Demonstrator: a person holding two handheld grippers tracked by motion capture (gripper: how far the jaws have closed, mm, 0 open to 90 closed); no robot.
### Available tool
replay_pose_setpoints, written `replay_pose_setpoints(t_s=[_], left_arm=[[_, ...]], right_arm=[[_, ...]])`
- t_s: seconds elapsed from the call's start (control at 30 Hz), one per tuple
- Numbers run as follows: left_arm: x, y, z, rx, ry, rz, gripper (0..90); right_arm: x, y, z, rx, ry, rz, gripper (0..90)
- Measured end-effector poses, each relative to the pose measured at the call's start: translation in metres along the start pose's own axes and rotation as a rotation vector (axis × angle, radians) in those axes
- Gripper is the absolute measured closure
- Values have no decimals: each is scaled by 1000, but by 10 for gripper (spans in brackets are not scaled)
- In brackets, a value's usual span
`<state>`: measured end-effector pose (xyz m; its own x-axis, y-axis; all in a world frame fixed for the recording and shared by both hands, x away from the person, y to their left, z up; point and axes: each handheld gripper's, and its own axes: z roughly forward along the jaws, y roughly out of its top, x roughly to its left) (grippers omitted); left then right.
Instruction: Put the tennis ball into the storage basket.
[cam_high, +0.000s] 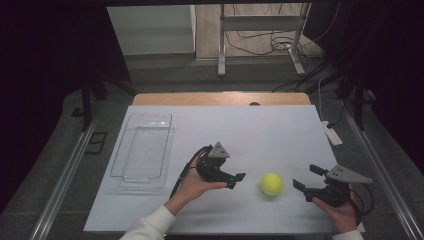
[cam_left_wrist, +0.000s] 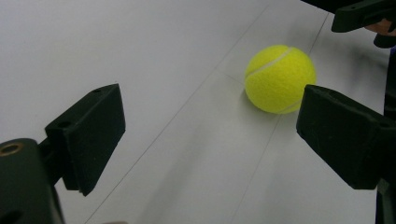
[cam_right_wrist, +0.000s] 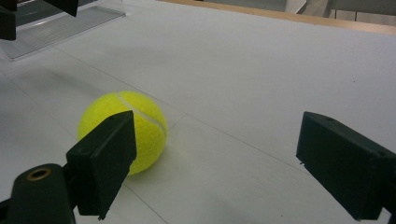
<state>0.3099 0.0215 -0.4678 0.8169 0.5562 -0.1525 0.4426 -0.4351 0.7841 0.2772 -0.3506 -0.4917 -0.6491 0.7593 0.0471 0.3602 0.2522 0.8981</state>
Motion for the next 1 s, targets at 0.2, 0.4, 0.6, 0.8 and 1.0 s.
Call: replay_pose_setpoints(t_s=[0.2, 0.4, 0.6, 0.8, 1.0], left_arm=[[-2, 1, 3, 3, -5, 6, 94], [-3, 2, 6, 5, -11, 6, 94], [-5, 4, 10, 9, -22, 15, 93], [-10, 8, 15, 11, -39, 23, 91], [-13, 9, 24, 25, -53, 27, 89]], right_arm=[[-1, -1, 0, 2, -1, 1, 123], [-1, -1, 1, 4, -2, 3, 123], [-2, -1, 1, 7, -4, 6, 123], [-2, -1, 1, 6, -4, 7, 123], [-3, -1, 2, 4, -1, 8, 123]])
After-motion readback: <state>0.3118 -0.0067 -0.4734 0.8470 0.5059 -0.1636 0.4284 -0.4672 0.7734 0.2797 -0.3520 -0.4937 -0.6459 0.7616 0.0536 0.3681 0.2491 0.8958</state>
